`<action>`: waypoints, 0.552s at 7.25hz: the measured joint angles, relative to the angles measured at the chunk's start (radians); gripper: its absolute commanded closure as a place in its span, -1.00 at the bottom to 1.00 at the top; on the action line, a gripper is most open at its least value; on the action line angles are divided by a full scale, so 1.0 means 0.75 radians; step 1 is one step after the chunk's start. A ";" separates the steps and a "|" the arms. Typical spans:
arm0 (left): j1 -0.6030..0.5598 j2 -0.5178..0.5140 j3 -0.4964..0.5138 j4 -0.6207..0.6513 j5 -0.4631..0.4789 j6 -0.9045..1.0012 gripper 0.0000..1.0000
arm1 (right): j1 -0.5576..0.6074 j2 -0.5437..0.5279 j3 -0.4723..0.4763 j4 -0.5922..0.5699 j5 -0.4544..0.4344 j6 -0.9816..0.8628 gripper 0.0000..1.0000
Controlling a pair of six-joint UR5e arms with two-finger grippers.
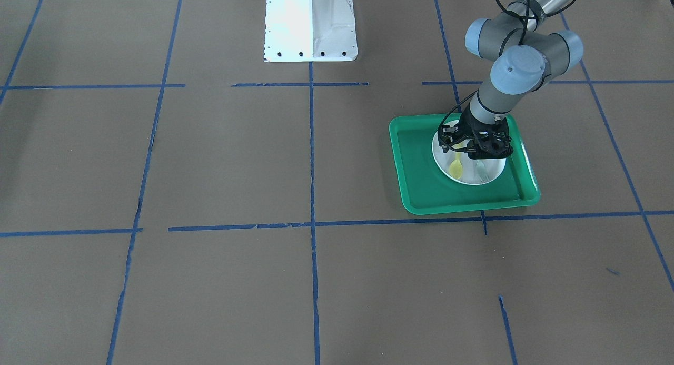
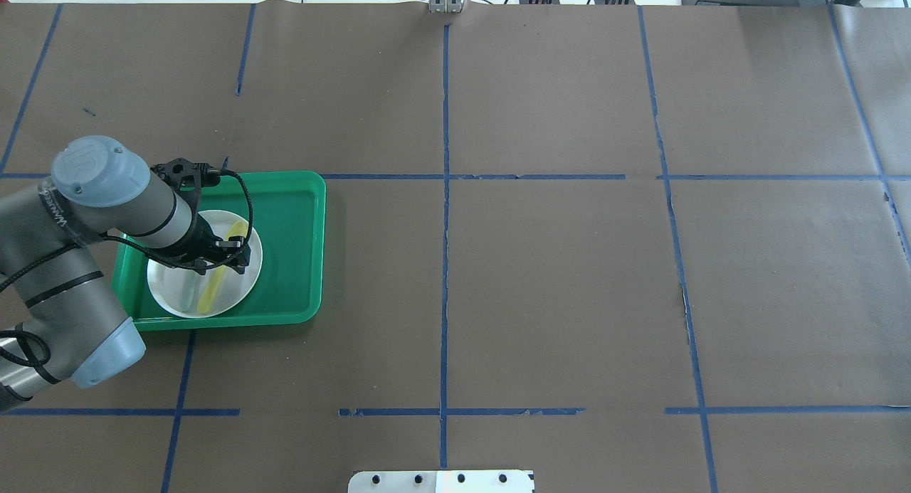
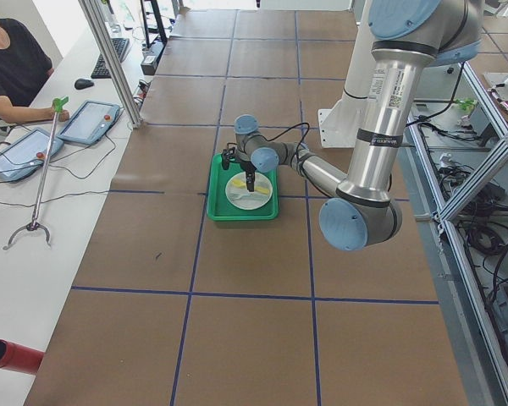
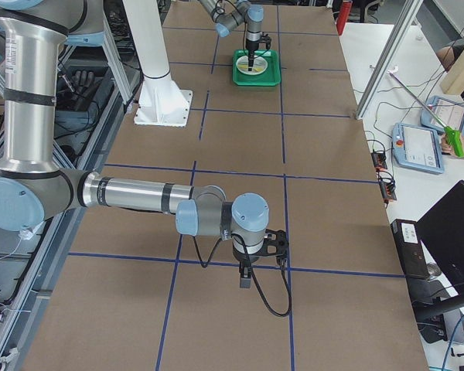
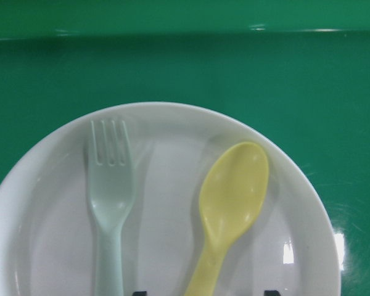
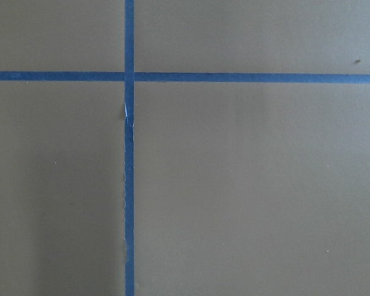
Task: Place spoon
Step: 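Lower the left gripper and close it on the yellow spoon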
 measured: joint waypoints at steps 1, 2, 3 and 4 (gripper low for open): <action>0.000 0.000 0.003 -0.005 0.000 0.002 -0.01 | 0.000 0.000 0.000 0.000 0.000 0.000 -1.00; 0.000 0.000 0.003 -0.006 0.000 0.004 0.27 | 0.000 0.000 0.000 0.000 0.000 0.000 -1.00; -0.001 0.002 0.003 -0.007 0.000 0.007 0.59 | 0.000 0.000 0.000 0.000 0.000 -0.001 -1.00; -0.001 0.004 0.002 -0.007 0.000 0.009 0.90 | 0.000 0.000 0.000 0.000 0.000 -0.001 -1.00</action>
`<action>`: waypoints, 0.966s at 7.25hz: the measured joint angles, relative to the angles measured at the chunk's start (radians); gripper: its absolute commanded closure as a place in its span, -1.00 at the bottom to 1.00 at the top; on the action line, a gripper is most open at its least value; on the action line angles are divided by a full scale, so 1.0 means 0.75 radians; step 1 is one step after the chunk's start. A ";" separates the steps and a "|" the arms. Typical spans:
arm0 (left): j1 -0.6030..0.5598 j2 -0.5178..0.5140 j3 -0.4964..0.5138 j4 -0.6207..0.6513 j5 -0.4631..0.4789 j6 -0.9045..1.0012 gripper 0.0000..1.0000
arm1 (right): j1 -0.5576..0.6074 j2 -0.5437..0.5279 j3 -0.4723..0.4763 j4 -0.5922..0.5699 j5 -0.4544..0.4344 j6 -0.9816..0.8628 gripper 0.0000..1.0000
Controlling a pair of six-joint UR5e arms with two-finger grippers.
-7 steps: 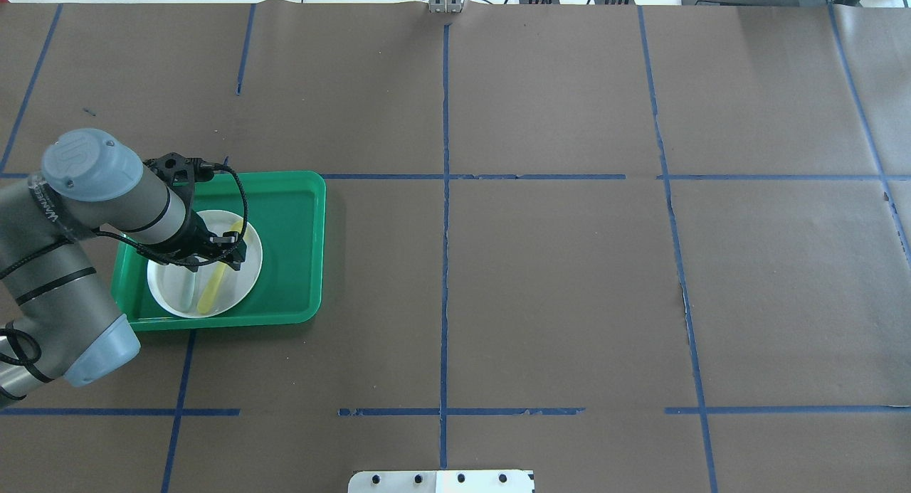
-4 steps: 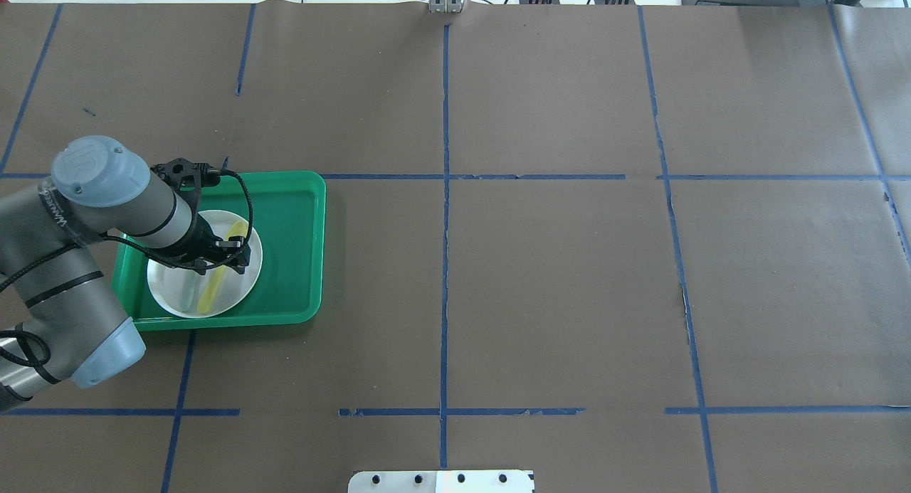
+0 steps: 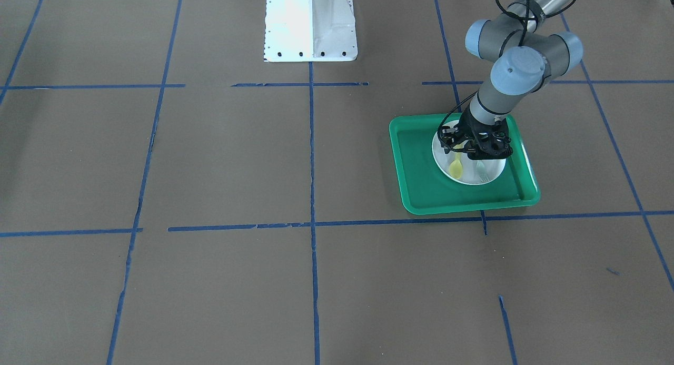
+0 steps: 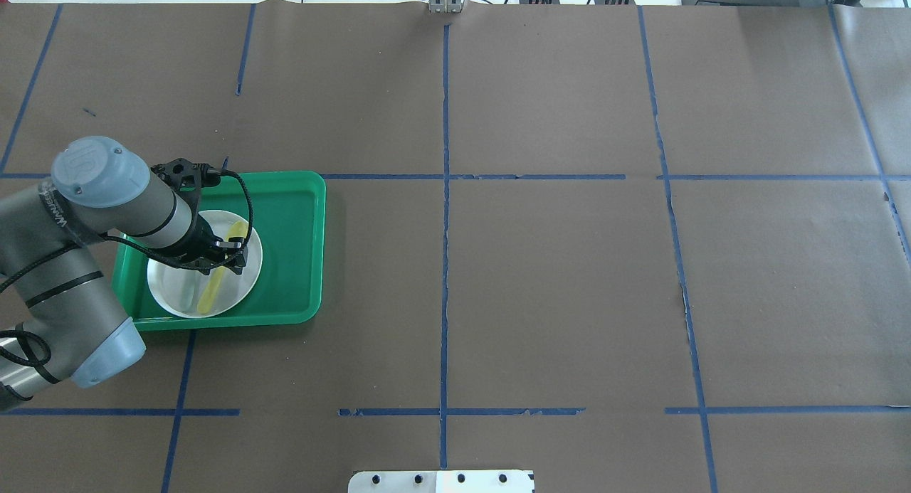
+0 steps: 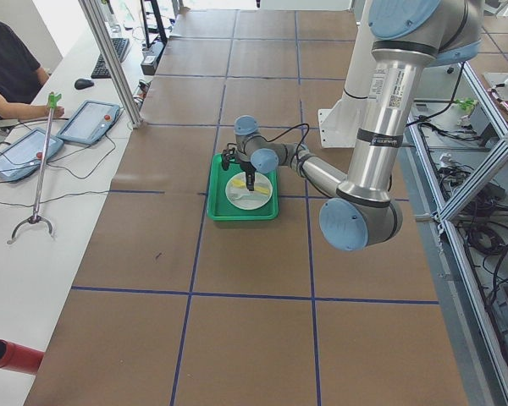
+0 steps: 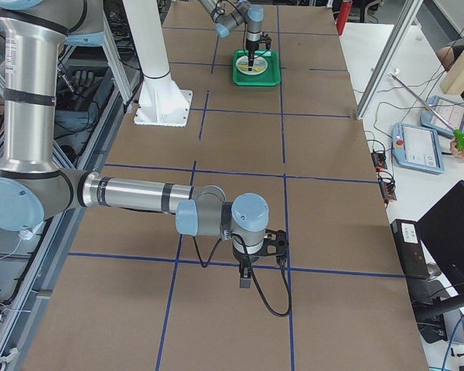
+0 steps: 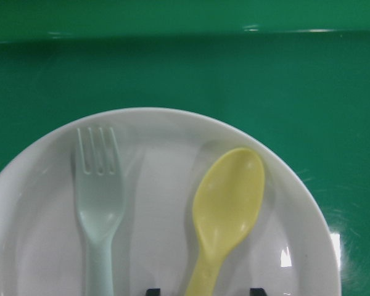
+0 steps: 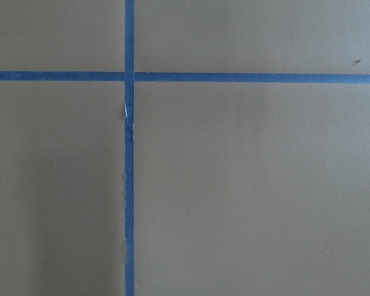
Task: Place spoon
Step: 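Lower the left gripper and close it on the yellow spoon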
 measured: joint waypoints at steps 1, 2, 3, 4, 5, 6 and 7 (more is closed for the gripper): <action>0.000 0.003 -0.002 0.000 0.000 0.001 1.00 | 0.000 0.000 0.000 0.000 0.000 0.000 -1.00; -0.001 0.007 -0.007 0.000 0.000 0.001 1.00 | 0.000 0.000 0.000 0.000 0.000 0.001 -1.00; -0.003 0.012 -0.015 0.001 0.000 0.001 1.00 | 0.000 0.000 0.000 0.000 0.000 0.001 -1.00; -0.007 0.016 -0.032 0.006 0.002 0.003 1.00 | 0.000 0.000 0.000 0.000 0.000 0.001 -1.00; -0.014 0.020 -0.065 0.022 0.003 0.006 1.00 | 0.000 0.000 0.000 0.000 0.000 0.001 -1.00; -0.025 0.027 -0.126 0.073 0.003 0.015 1.00 | 0.000 0.000 0.000 0.001 0.000 0.001 -1.00; -0.040 0.026 -0.207 0.173 0.003 0.046 1.00 | 0.000 0.000 0.000 0.001 0.000 0.001 -1.00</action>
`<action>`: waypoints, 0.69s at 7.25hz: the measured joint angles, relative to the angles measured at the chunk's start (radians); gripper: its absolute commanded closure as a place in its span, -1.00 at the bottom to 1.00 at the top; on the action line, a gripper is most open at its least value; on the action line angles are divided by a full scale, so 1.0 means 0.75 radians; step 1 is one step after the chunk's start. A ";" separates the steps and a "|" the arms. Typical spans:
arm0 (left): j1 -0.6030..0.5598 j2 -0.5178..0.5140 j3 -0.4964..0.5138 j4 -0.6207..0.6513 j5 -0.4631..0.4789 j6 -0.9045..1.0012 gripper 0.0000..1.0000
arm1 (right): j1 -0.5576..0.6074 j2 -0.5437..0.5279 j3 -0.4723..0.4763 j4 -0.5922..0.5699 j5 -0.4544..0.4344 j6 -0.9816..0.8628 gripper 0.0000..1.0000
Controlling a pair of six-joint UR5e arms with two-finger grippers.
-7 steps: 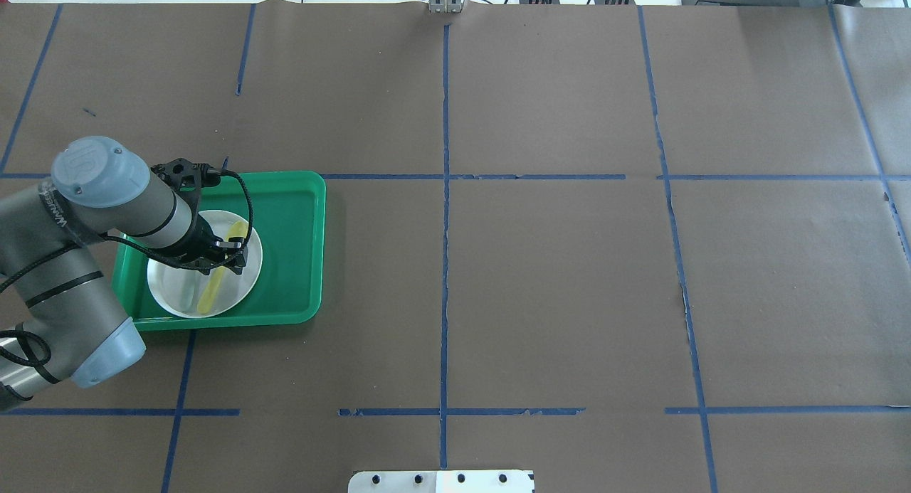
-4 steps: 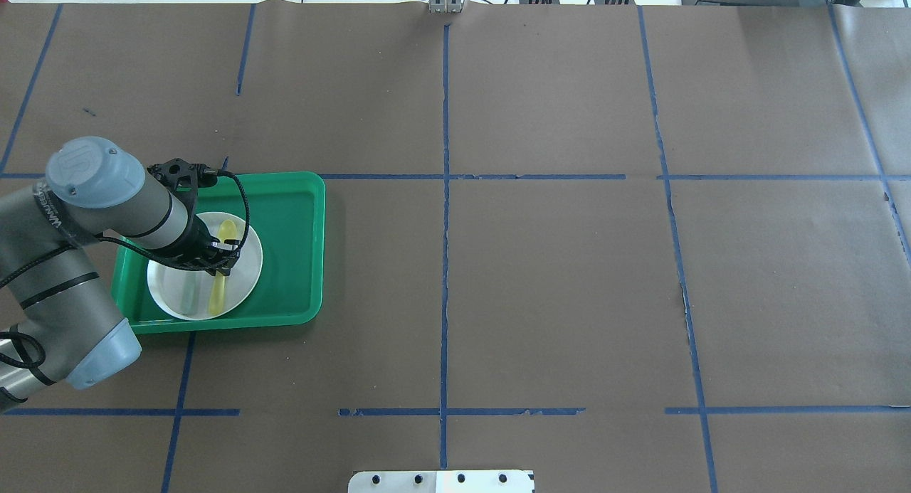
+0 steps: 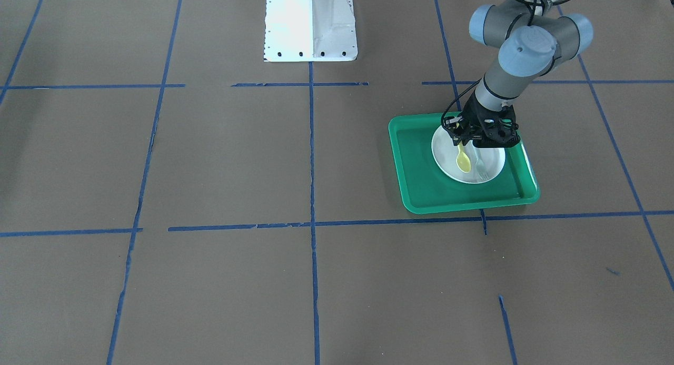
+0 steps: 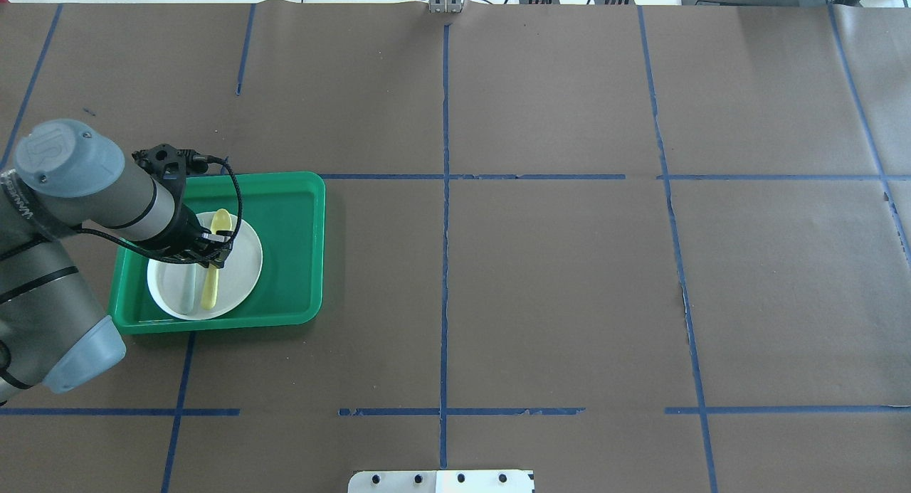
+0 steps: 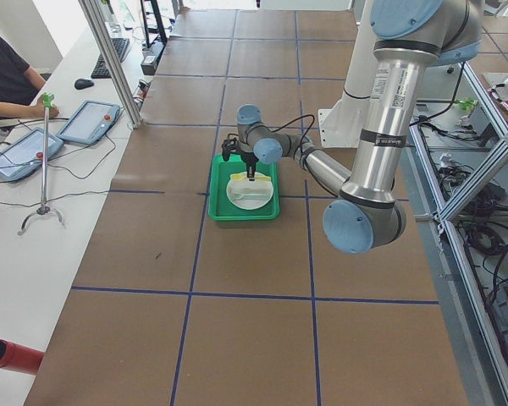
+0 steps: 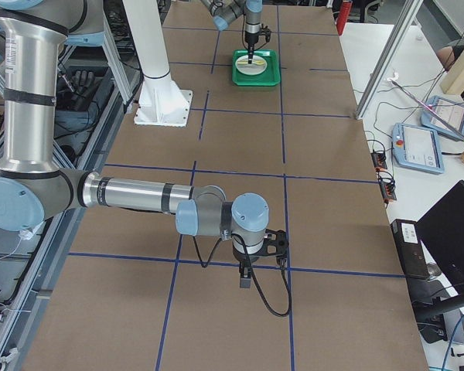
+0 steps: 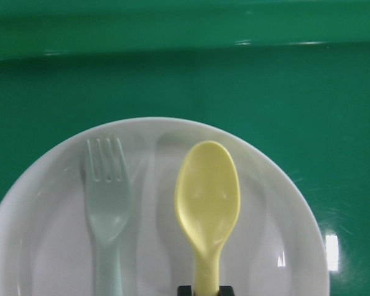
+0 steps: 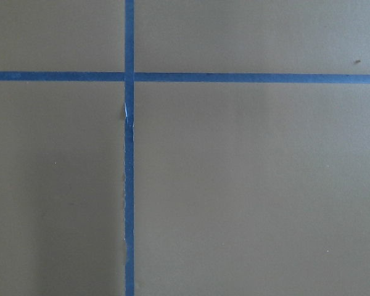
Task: Place spoon
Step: 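Lift the yellow spoon off the plate with the left gripper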
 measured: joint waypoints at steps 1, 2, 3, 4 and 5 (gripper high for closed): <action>-0.022 -0.005 -0.069 0.101 0.000 0.039 1.00 | 0.000 0.000 0.000 0.000 0.000 0.000 -1.00; -0.045 -0.015 -0.109 0.168 -0.001 0.061 1.00 | 0.000 0.000 0.000 0.000 0.000 0.000 -1.00; -0.056 -0.035 -0.113 0.197 -0.002 0.065 1.00 | 0.000 0.000 0.000 -0.001 0.000 0.000 -1.00; -0.057 -0.081 -0.084 0.208 -0.005 0.037 1.00 | 0.000 0.000 0.000 -0.001 0.000 0.000 -1.00; -0.053 -0.156 -0.019 0.208 -0.009 -0.026 1.00 | 0.000 0.000 0.000 -0.001 0.000 0.000 -1.00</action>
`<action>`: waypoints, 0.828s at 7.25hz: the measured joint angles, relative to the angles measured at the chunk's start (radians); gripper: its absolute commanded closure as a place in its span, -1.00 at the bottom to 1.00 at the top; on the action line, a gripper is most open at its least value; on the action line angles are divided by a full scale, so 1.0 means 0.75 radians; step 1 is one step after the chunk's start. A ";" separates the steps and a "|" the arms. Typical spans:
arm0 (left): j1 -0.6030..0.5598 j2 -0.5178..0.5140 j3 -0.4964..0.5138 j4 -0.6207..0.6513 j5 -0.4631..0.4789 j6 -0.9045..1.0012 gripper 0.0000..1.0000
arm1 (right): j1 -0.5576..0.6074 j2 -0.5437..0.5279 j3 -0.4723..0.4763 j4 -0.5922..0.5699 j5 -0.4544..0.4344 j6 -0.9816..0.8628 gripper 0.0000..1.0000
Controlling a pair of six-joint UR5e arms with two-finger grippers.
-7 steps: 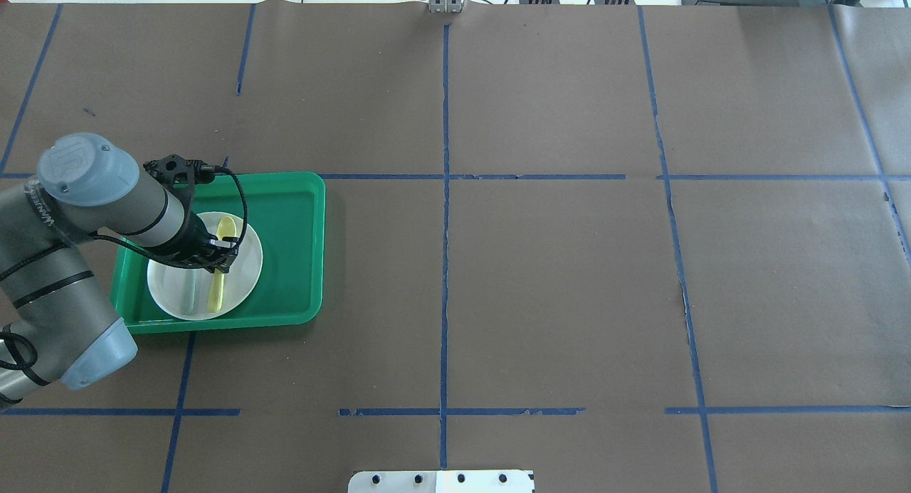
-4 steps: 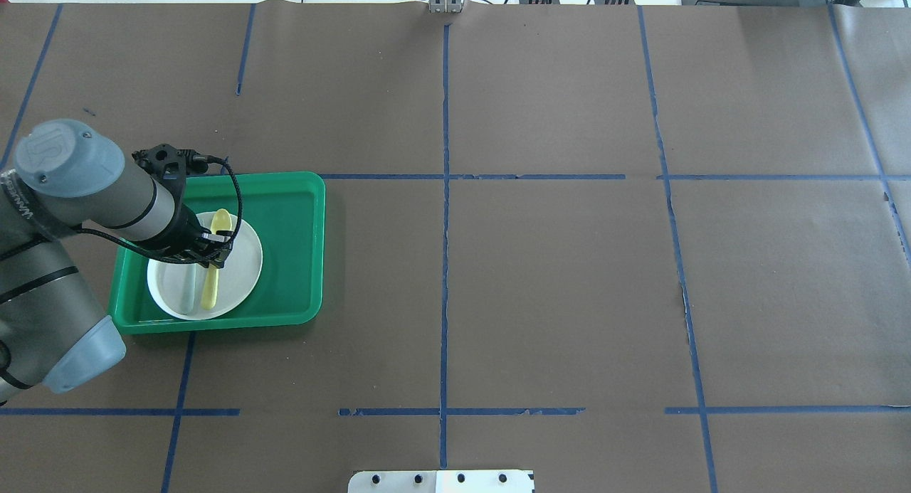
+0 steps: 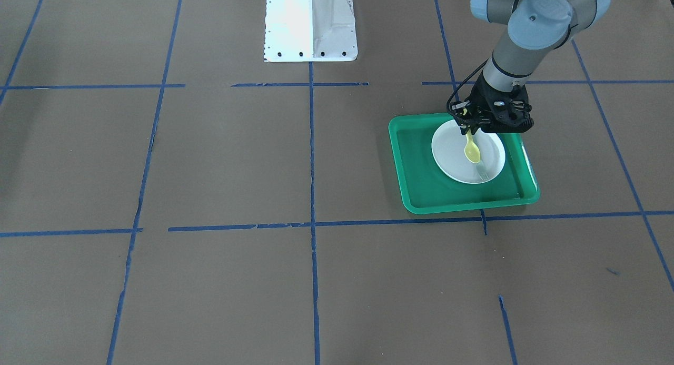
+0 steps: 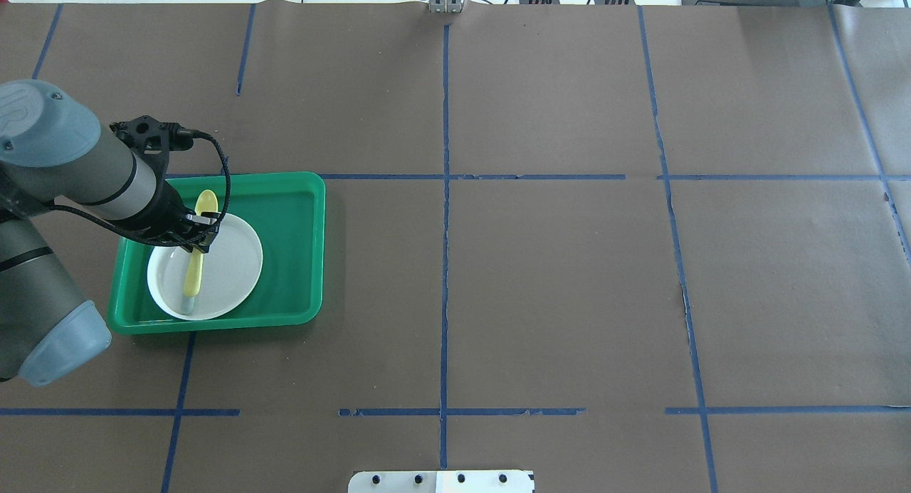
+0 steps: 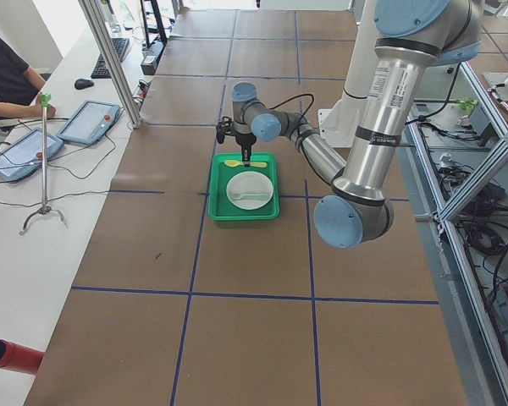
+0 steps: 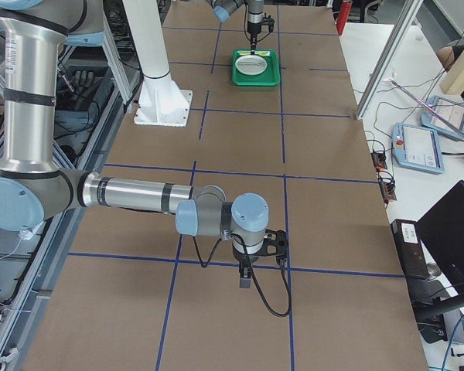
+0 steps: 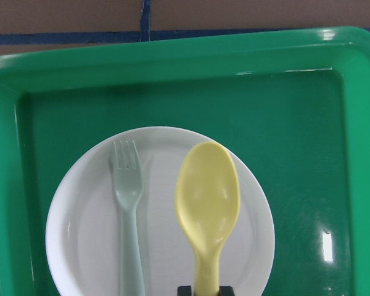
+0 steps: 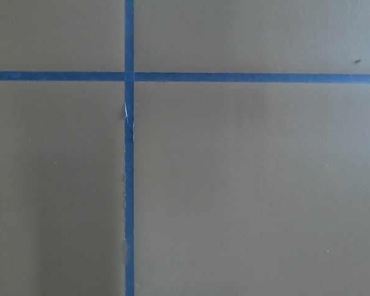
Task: Place spoon
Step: 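Lift the yellow spoon off the plate with the left gripper, then lower the spoon onto the tray beside the plate and open the left gripper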
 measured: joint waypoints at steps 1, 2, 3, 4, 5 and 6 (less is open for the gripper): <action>0.015 -0.071 0.066 -0.003 -0.002 -0.061 1.00 | 0.000 0.000 0.000 0.000 0.000 0.000 -1.00; 0.040 -0.114 0.108 -0.012 -0.003 -0.103 1.00 | 0.000 0.000 0.000 0.000 0.000 0.000 -1.00; 0.058 -0.133 0.138 -0.034 -0.001 -0.128 1.00 | 0.000 0.000 0.000 0.000 0.000 0.000 -1.00; 0.075 -0.139 0.182 -0.078 0.001 -0.138 1.00 | 0.000 0.000 0.000 0.000 0.000 0.000 -1.00; 0.100 -0.140 0.230 -0.131 0.002 -0.141 1.00 | 0.000 0.000 0.000 0.000 0.000 0.000 -1.00; 0.125 -0.140 0.265 -0.168 0.003 -0.146 0.97 | 0.000 0.000 0.000 0.001 0.000 0.000 -1.00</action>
